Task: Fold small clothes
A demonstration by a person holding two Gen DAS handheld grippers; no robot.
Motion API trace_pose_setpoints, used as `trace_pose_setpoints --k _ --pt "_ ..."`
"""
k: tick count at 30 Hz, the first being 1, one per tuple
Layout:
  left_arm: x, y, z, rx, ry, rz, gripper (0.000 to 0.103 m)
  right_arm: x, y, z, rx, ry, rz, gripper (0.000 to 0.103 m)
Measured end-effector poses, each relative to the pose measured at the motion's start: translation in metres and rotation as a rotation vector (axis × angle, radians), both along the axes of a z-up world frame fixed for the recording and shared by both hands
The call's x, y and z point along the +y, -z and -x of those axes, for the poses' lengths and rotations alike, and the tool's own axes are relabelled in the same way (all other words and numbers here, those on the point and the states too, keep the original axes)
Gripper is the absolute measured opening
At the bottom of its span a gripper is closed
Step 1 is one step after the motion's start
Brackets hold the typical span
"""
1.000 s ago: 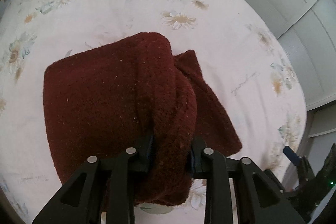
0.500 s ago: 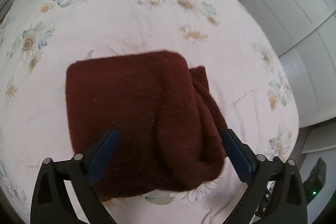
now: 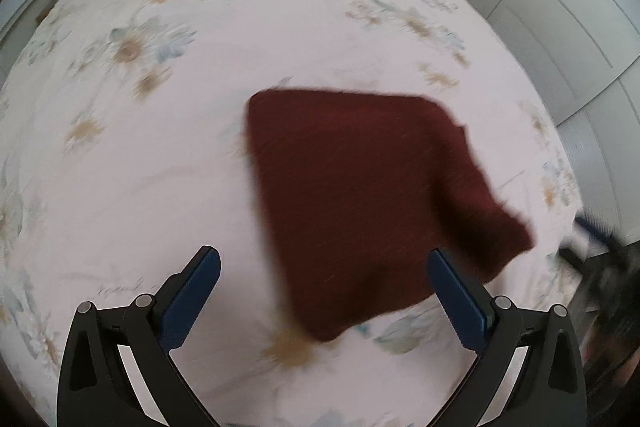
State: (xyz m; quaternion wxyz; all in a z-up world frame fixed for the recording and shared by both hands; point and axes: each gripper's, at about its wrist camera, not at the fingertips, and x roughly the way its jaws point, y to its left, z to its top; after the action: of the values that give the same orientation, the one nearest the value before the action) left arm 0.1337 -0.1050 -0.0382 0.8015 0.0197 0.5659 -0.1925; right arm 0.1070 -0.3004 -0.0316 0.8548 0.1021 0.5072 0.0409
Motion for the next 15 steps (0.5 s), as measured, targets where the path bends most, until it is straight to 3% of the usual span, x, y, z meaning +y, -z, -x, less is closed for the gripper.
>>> trace_pose_setpoints --k 1,5,10,12,15 --pt "0.005 0.003 0.003 0.001 0.001 -0.006 0.102 0.005 0.006 -0.015 0.036 -0.010 -0.013 0.101" --pt "0.025 0.017 0.020 0.022 -0.003 0.005 0.102 0.018 0.033 -0.047 0.154 -0.023 -0.055 0.082" --pt "0.038 0.027 0.033 0.037 -0.002 0.013 0.102 0.022 0.072 -0.057 0.274 0.002 -0.092 0.080" --pt "0.039 0.033 0.035 0.047 0.006 0.006 0.102 0.019 0.079 -0.052 0.280 0.002 -0.126 0.050" --pt "0.041 0.039 0.037 0.046 0.008 -0.004 0.102 0.007 0.080 -0.044 0.256 0.011 -0.184 0.035"
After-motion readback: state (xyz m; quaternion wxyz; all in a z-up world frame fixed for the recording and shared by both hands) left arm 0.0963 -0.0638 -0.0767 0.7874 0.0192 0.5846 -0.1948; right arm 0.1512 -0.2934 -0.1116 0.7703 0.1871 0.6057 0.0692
